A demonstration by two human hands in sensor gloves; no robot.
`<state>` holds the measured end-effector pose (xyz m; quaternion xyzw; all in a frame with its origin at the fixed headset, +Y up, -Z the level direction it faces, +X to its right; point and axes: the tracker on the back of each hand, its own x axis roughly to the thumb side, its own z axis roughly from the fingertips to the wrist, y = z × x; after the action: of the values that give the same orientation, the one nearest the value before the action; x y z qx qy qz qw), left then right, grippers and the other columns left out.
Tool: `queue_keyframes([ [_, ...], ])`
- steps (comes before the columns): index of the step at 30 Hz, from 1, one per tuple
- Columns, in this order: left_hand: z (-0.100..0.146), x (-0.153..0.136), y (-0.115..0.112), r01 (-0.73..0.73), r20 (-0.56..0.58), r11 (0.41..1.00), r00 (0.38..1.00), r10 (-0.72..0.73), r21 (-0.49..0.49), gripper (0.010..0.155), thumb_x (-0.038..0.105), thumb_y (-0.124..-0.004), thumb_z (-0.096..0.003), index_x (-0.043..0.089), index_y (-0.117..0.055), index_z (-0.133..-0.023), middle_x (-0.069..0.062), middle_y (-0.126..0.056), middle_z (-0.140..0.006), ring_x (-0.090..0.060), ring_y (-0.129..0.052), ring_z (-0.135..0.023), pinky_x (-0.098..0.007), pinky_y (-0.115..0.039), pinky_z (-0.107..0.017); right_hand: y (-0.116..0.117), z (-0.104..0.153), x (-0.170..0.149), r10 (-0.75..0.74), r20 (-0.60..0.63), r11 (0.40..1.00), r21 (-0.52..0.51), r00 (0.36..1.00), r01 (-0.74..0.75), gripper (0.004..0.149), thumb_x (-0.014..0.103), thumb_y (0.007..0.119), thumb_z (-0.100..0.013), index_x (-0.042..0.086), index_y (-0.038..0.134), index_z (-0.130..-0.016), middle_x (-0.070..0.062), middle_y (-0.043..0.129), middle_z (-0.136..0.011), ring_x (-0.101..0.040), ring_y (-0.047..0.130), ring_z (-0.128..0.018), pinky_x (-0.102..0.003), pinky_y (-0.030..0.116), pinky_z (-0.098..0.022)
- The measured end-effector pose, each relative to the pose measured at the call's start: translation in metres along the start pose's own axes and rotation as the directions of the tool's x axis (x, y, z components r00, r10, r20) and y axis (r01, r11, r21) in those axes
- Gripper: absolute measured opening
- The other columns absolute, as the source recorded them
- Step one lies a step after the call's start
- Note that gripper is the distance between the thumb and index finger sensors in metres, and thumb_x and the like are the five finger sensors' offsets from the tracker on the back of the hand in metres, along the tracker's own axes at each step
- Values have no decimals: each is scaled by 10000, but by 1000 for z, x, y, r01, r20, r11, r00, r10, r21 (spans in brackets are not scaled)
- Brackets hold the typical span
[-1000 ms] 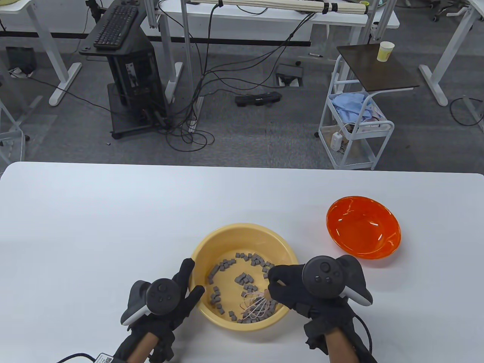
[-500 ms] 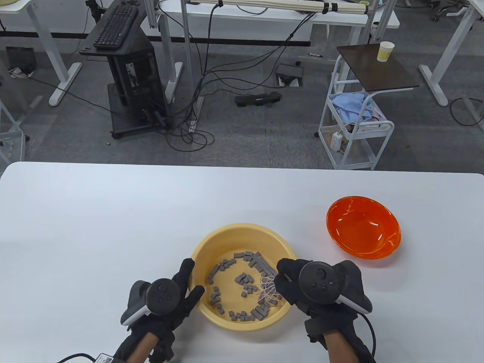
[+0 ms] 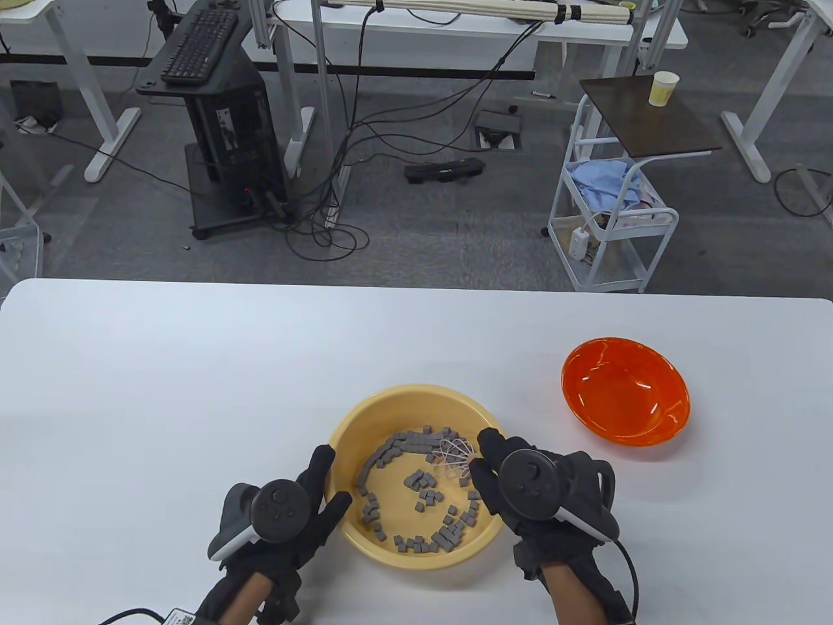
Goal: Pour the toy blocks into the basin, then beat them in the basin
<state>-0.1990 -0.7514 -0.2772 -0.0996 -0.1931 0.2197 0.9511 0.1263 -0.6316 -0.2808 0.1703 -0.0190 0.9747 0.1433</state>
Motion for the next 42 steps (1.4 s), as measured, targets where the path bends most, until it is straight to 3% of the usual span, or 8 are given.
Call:
queue_keyframes([
  [5, 0, 0, 0, -4, -2, 1000, 1000, 4, 1, 765, 488, -406, -705, -41, -108, -1170, -395, -524, -1186, -560, -760, -1003, -837, -508, -658, 11, -5, 1, -109, 66, 994, -4, 992, 110, 506, 323, 732, -697, -14, 649, -1066, -337, 827, -858, -307, 972, -436, -538, 813, -467],
  [12, 0, 0, 0, -5, -2, 1000, 1000, 5, 0, 767, 489, -407, -705, -42, -107, -1170, -396, -523, -1186, -558, -759, -1005, -838, -507, -658, 27, -10, 9, -251, 138, 967, 82, 958, 241, 541, 332, 780, -682, 10, 634, -1092, -331, 787, -936, -376, 966, -554, -585, 782, -528],
  [21, 0, 0, 0, -4, -2, 1000, 1000, 4, -2, 767, 489, -408, -705, -43, -108, -1170, -395, -521, -1187, -561, -758, -1005, -837, -506, -659, 35, -12, 17, -376, 203, 925, 146, 904, 352, 514, 314, 773, -683, 13, 652, -1082, -326, 798, -933, -393, 970, -583, -579, 785, -525],
  [29, 0, 0, -1, -4, -2, 1000, 1000, 4, -2, 767, 490, -408, -705, -41, -107, -1170, -394, -521, -1187, -560, -758, -1005, -838, -506, -658, 25, -11, 8, -463, 203, 883, 197, 863, 427, 471, 308, 775, -677, -18, 726, -1013, -312, 870, -755, -332, 968, -456, -565, 793, -496],
  [35, 0, 0, -1, -4, -2, 1000, 1000, 4, -2, 766, 490, -408, -705, -39, -108, -1170, -395, -521, -1187, -561, -759, -1004, -837, -506, -659, 11, -7, -1, -427, 183, 900, 180, 885, 397, 453, 320, 791, -663, -18, 776, -964, -240, 896, -601, -230, 926, -319, -532, 813, -464],
  [42, 0, 0, -1, -4, -2, 1000, 1000, 4, -2, 767, 491, -407, -705, -39, -106, -1171, -396, -520, -1187, -562, -759, -1004, -839, -506, -657, -9, 1, -9, -327, 140, 941, 138, 934, 309, 432, 332, 797, -655, -9, 815, -921, -199, 896, -528, -194, 895, -267, -517, 822, -436],
])
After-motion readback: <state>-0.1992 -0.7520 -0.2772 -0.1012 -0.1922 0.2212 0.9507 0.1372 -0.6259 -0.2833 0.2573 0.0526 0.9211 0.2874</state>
